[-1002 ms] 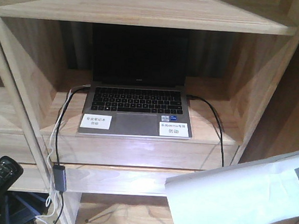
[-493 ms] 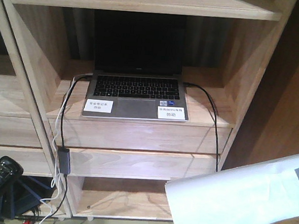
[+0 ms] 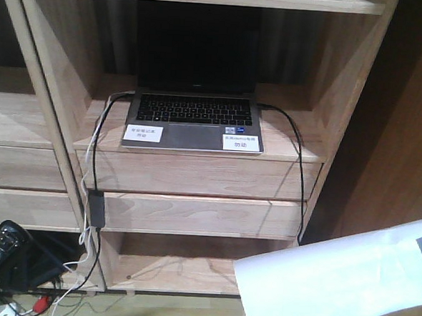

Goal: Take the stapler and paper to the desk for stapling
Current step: 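Hold the paper in the right gripper while the base turns away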

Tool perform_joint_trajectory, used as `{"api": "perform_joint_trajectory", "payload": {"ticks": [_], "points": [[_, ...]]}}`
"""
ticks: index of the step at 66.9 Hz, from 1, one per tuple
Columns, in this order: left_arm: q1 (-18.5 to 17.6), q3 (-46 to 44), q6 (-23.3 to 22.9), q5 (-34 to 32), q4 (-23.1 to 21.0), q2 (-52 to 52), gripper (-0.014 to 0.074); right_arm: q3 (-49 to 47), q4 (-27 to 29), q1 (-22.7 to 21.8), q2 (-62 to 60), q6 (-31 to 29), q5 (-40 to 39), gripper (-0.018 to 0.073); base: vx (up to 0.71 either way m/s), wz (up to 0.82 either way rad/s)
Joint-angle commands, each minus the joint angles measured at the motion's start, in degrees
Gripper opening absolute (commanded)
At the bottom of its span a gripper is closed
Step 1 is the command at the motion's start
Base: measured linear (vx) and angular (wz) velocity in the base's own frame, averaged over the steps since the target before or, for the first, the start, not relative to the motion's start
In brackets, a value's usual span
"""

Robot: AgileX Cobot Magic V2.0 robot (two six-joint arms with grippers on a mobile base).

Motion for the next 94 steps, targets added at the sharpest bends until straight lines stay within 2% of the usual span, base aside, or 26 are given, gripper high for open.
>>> {"api": "perform_joint_trajectory", "payload": {"ticks": [1,33,94], "points": [[-0.2,-1.8,-0.4,-6.6,-0.3,0.4,-0.0007,0.1,0.5,0.1,0.4,-0.7,-3.4,-0.0005,-0.08,0.05],[-0.2,-1.8,-0.4,-6.6,-0.3,0.4,-0.0007,0.1,0.5,0.1,0.4,-0.7,-3.7,-0.0005,-0.03,0.23],[-0.2,-1.8,-0.4,-6.6,-0.3,0.4,-0.0007,0.1,0.5,0.1,0.4,-0.7,-3.7,-0.0005,0.02,0.59]]}}
